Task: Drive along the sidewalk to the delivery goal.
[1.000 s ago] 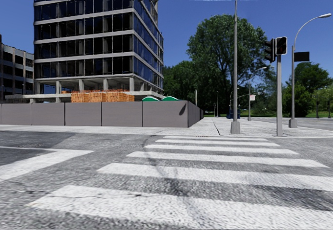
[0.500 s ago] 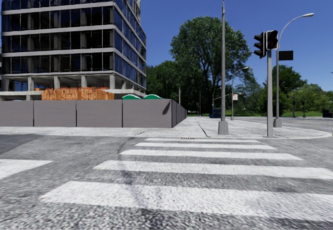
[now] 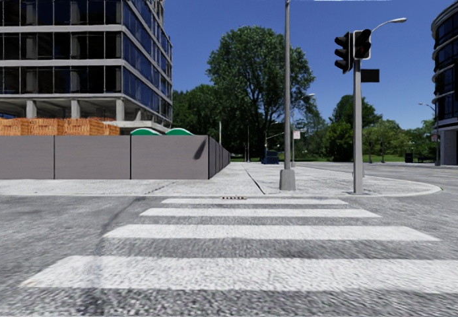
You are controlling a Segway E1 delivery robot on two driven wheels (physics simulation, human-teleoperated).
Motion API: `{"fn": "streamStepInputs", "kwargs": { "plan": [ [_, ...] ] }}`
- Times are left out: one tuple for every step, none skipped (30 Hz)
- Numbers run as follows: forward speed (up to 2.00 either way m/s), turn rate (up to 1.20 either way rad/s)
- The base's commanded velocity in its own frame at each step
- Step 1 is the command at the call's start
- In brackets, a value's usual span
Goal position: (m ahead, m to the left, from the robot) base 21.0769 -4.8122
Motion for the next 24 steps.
{"fn": "streamStepInputs", "kwargs": {
  "plan": [
    [2.0,-0.32],
    [2.0,-0.32],
    [2.0,-0.32],
    [2.0,-0.32],
    [2.0,-0.3],
    [2.0,-0.3],
    [2.0,-0.23],
    [2.0,-0.12],
    [2.0,-0.12],
    [2.0,-0.03],
    [2.0,0.0],
    [2.0,0.0],
    [2.0,0.0],
    [2.0,0.0],
    [2.0,0.0],
    [2.0,0.0],
    [2.0,0.0],
    [2.0,0.0],
    [2.0,0.0],
    [2.0,0.0],
    [2.0,0.0],
    [2.0,0.0],
    [2.0,0.0],
    [2.0,0.0]
  ]
}}
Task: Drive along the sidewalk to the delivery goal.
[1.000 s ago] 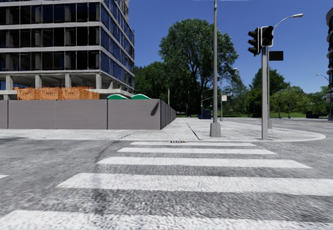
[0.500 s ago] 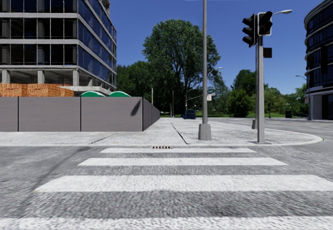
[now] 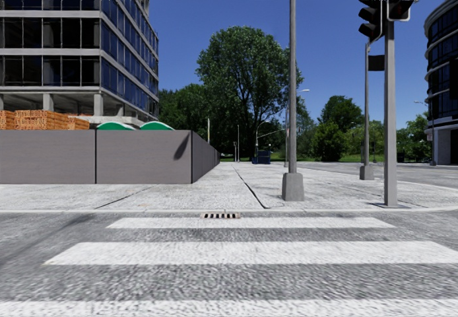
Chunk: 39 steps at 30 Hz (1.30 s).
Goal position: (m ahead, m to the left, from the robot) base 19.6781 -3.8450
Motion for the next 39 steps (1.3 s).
{"fn": "streamStepInputs", "kwargs": {
  "plan": [
    [2.0,0.0],
    [2.0,0.0],
    [2.0,0.0],
    [2.0,0.0],
    [2.0,0.0],
    [2.0,0.0],
    [2.0,0.0],
    [2.0,0.0],
    [2.0,0.0],
    [2.0,0.0],
    [2.0,0.0],
    [2.0,0.0],
    [2.0,0.0],
    [2.0,0.0],
    [2.0,0.0],
    [2.0,0.0],
    [2.0,0.0],
    [2.0,0.0],
    [2.0,0.0],
    [2.0,0.0],
    [2.0,0.0],
    [2.0,0.0],
    [2.0,0.0],
    [2.0,0.0],
    [2.0,0.0],
    [2.0,0.0],
    [2.0,0.0],
    [2.0,0.0],
    [2.0,0.0],
    [2.0,0.0],
    [2.0,0.0],
    [2.0,0.0],
    [2.0,0.0],
    [2.0,0.0],
    [2.0,0.0],
    [2.0,0.0],
    [2.0,0.0],
    [2.0,0.0],
    [2.0,0.0]
  ]
}}
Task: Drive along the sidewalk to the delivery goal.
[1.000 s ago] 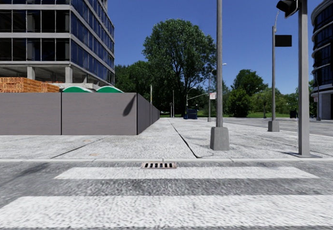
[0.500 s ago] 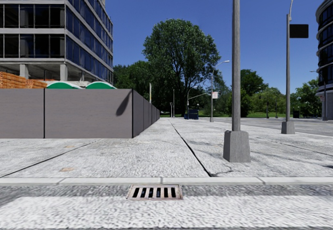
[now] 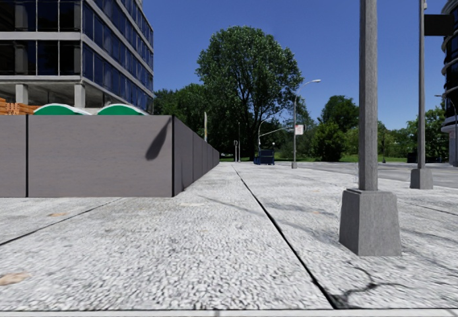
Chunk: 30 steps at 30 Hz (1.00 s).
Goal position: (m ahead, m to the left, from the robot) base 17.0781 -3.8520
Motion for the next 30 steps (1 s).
{"fn": "streamStepInputs", "kwargs": {
  "plan": [
    [2.0,0.0],
    [2.0,0.0],
    [2.0,0.0],
    [2.0,0.0],
    [2.0,0.0],
    [2.0,0.0],
    [2.0,0.0],
    [2.0,0.0],
    [1.94,0.0],
    [1.94,0.0],
    [1.78,0.0],
    [1.62,0.0],
    [1.52,0.0],
    [1.52,0.0],
    [1.46,0.0],
    [1.45,0.0],
    [1.45,0.0],
    [1.44,0.0],
    [1.44,0.0],
    [1.43,0.0],
    [1.43,0.0],
    [1.43,0.0],
    [1.43,0.0],
    [1.43,0.0],
    [1.43,0.0],
    [1.43,0.0],
    [1.43,0.0],
    [1.44,-0.08],
    [1.44,-0.08],
    [1.44,-0.26]
  ]
}}
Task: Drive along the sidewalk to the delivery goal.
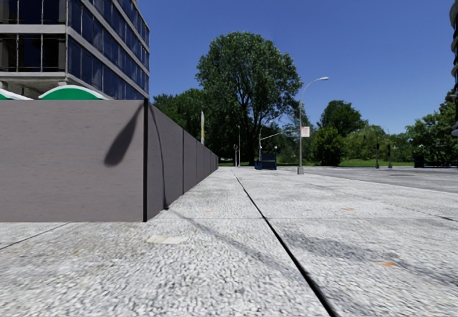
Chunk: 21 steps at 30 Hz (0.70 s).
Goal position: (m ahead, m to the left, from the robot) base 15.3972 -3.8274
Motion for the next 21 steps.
{"fn": "streamStepInputs", "kwargs": {
  "plan": [
    [1.45,-0.31],
    [1.46,-0.33],
    [1.46,-0.33],
    [1.47,-0.33],
    [1.53,-0.33],
    [1.66,-0.33],
    [1.66,-0.33],
    [2.0,-0.33],
    [2.0,-0.33],
    [2.0,-0.33],
    [2.0,-0.33],
    [2.0,-0.33],
    [2.0,-0.33],
    [2.0,-0.33],
    [2.0,-0.33],
    [2.0,-0.33],
    [2.0,-0.33],
    [2.0,-0.33],
    [2.0,-0.33],
    [2.0,-0.33],
    [2.0,-0.33]
  ]
}}
